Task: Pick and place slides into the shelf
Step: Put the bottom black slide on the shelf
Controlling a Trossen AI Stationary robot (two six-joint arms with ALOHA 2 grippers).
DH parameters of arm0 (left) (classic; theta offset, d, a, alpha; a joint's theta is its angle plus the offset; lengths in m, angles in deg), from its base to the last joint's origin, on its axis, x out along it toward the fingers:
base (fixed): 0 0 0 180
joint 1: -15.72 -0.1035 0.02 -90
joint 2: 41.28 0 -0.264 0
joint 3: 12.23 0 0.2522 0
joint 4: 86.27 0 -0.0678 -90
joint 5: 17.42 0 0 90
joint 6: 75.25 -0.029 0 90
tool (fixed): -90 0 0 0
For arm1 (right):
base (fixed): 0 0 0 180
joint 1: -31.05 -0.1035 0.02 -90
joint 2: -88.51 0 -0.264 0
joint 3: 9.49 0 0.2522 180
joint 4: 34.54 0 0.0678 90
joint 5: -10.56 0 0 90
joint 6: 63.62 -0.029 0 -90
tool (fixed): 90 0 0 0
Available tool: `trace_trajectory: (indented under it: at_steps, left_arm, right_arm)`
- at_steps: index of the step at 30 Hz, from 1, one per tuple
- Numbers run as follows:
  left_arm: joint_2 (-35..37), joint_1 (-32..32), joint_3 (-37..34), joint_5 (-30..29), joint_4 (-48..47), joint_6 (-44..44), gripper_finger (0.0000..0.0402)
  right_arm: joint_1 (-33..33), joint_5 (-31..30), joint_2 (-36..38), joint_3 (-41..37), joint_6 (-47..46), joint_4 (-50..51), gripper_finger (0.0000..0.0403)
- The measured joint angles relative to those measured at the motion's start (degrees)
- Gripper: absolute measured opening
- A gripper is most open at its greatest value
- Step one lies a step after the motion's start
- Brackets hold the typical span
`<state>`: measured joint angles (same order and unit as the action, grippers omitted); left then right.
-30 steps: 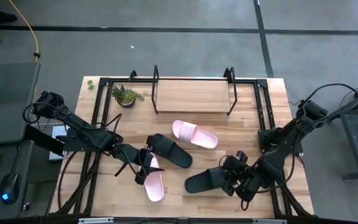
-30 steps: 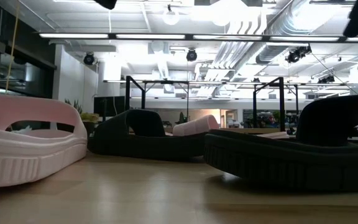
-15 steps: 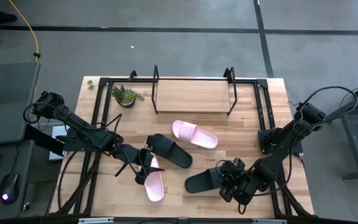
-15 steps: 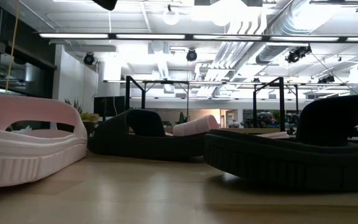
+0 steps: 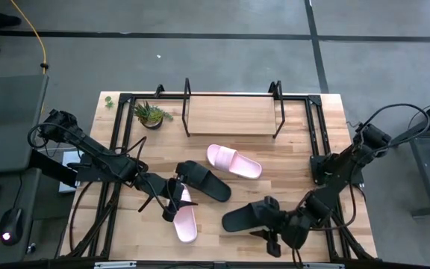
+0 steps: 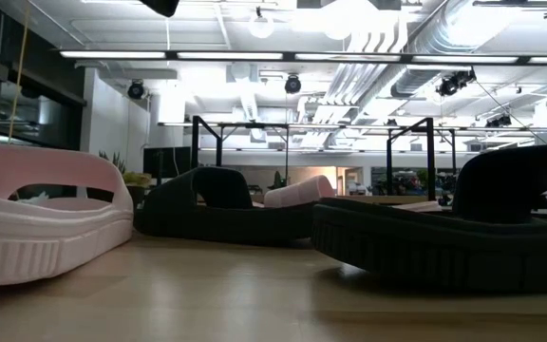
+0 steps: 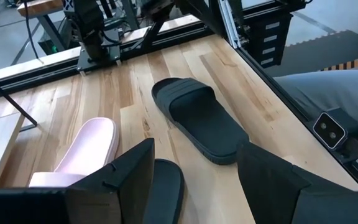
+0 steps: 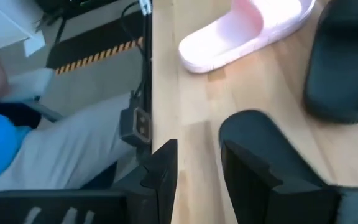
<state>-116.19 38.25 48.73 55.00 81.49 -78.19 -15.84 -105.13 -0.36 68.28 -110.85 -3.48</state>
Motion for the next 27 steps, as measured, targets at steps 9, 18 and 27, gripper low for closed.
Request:
trace_trajectory:
  at_steps: [9, 18, 27]
  left_arm:
    - [0.0, 0.0, 0.0, 0.0, -0.2, 0.4, 0.0211]
    - [0.0, 0.0, 0.0, -0.1, -3.3, 0.4, 0.0211]
    - [0.0, 0.0, 0.0, -3.2, -7.5, 0.4, 0.0211]
  right_arm:
    - [1.7, -6.2, 0.0, 0.0, -7.3, -1.8, 0.0115]
    - [7.1, -1.1, -7.2, 4.9, -17.5, 10.7, 0.0115]
    - [8.0, -4.7, -21.9, 35.5, -24.9, 46.4, 0.0115]
